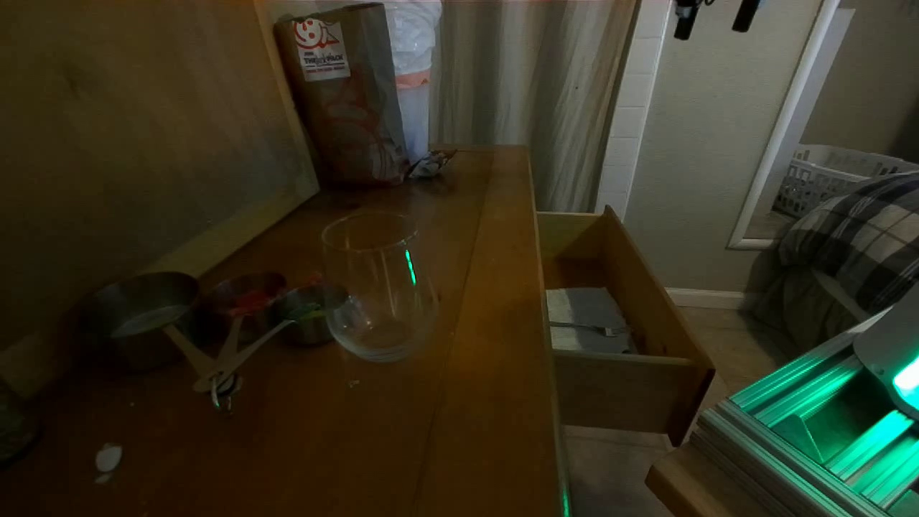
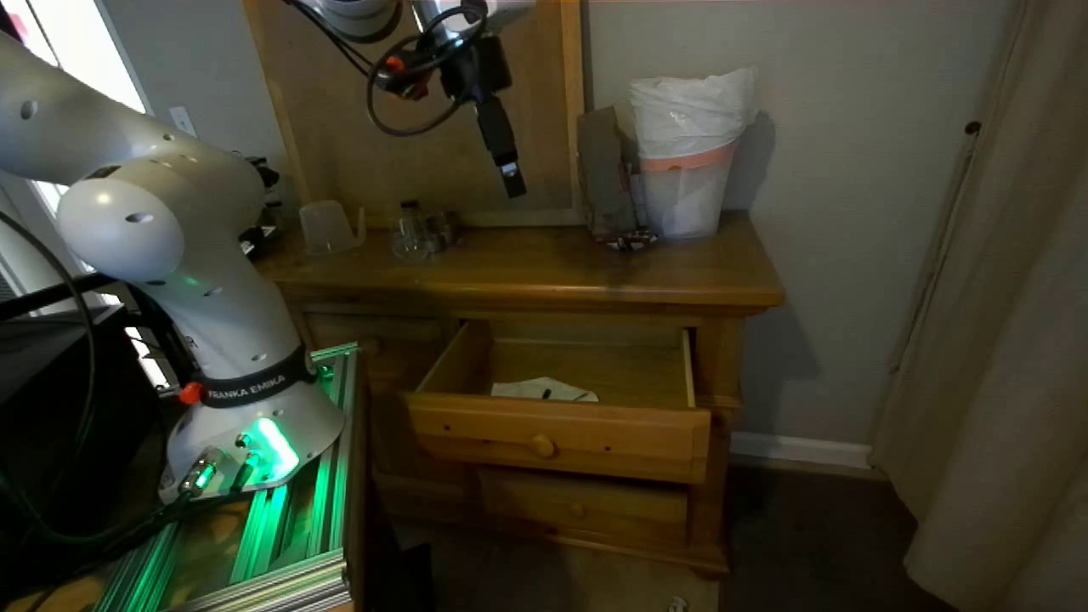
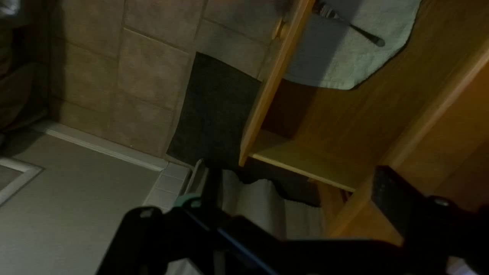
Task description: Remove the fork from the top right drawer and put it on the dresser
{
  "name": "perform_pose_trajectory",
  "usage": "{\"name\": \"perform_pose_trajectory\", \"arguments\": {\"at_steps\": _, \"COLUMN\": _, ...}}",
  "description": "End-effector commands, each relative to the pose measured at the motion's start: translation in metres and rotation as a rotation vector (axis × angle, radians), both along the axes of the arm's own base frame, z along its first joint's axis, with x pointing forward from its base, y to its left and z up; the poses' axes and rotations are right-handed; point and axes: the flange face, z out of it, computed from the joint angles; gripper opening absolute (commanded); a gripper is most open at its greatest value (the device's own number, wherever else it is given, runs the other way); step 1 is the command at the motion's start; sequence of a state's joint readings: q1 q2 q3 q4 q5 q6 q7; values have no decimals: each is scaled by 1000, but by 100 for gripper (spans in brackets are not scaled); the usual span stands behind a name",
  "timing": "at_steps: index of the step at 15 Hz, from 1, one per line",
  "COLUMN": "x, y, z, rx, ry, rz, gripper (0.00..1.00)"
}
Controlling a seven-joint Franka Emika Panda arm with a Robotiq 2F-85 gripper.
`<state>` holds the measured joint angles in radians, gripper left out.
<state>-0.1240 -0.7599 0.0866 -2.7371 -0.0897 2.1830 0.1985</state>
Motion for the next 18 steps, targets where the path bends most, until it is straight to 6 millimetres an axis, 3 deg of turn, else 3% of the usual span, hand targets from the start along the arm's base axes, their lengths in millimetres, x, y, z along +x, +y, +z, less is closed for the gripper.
{"name": "perform_pose_trajectory", "arguments": {"at_steps": 1, "x": 29, "y": 39, "z": -6, "rx": -61, "ry": 92, "rz": 162, "gripper": 100}}
{"name": "perform_pose_trajectory", "arguments": {"at_steps": 6, "x": 61, "y": 84, "z": -23, "rx": -87, "ry": 149, "rz": 420, "gripper": 100}}
{"name": "perform_pose_trajectory", "arguments": {"at_steps": 12, "x": 84, "y": 124, "z": -70, "rx": -95, "ry": 275, "rz": 717, "gripper": 100}}
{"name": "perform_pose_trajectory", "arguments": {"at_steps": 13, "x": 88, "y": 127, "z": -79, "rx": -108, "ry": 300, "rz": 763, "gripper": 100}}
{"name": "perform_pose_trajectory", "arguments": {"at_steps": 14, "x": 73, "y": 121, "z": -66, "rx": -80, "ry": 266, "rz": 679, "gripper": 100}}
{"name": "perform_pose_trajectory", "arguments": {"at_steps": 18, "x": 83, "y": 127, "z": -83, "rx": -86, "ry": 307, "rz": 737, "gripper": 100}}
